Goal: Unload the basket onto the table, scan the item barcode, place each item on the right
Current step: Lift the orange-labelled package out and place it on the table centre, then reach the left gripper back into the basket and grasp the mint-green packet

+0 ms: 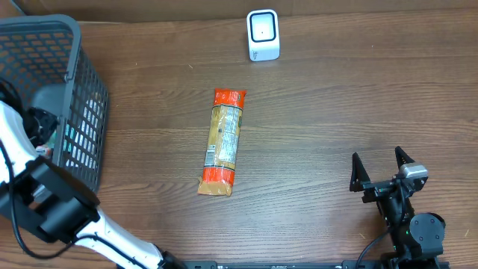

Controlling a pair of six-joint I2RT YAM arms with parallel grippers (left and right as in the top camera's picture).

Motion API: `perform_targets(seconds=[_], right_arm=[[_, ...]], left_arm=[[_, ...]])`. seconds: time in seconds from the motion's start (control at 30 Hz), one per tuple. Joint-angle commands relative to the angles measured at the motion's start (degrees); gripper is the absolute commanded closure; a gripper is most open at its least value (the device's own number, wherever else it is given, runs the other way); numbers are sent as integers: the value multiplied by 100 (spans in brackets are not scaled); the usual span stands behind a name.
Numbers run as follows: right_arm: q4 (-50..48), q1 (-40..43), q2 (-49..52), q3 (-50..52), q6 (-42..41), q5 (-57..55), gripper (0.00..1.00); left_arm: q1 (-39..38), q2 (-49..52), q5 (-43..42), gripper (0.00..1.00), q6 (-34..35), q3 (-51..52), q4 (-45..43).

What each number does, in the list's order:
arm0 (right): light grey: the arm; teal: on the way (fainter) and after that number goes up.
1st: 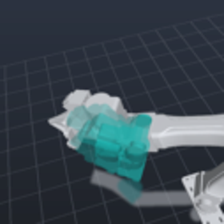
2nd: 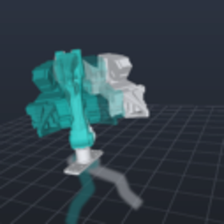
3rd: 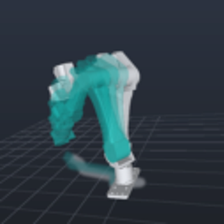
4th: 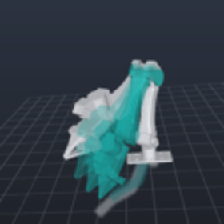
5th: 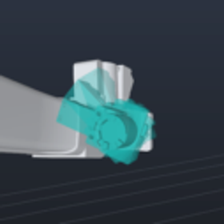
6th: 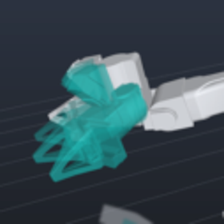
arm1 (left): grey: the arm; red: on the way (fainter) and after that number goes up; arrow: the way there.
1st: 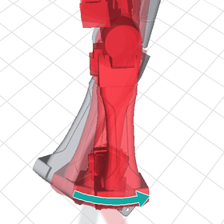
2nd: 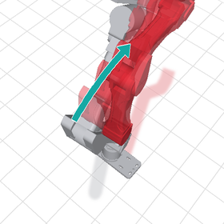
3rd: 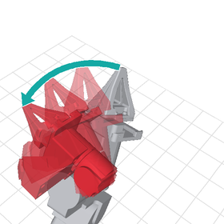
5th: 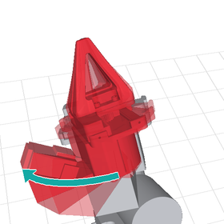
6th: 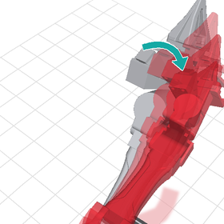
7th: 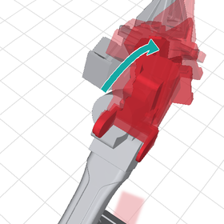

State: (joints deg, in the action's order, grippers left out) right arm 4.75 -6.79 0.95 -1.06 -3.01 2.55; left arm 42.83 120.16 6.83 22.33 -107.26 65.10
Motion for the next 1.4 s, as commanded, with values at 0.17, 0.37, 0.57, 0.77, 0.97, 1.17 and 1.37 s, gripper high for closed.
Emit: perform_targets(seconds=[0.17,0.37,0.57,0.77,0.97,1.17,1.37], right_arm=[[-15,11,-24,59,-15,-9,0],[-15,11,-24,59,-15,-9,0],[-15,11,-24,59,-15,-9,0],[-15,11,-24,59,-15,-9,0],[-15,11,-24,59,-15,-9,0],[-15,11,-24,59,-15,-9,0],[-15,11,-24,59,-15,-9,0]], left_arm=[[-101,1040,155,27,107,17,-149],[-103,1235,155,41,94,17,-378],[-101,1222,195,96,-61,15,-450],[-157,887,107,96,-173,-90,-361],[-160,514,-184,38,-39,-90,-402],[-160,457,-188,28,455,-92,-433],[-160,444,66,0,981,-50,-876]])
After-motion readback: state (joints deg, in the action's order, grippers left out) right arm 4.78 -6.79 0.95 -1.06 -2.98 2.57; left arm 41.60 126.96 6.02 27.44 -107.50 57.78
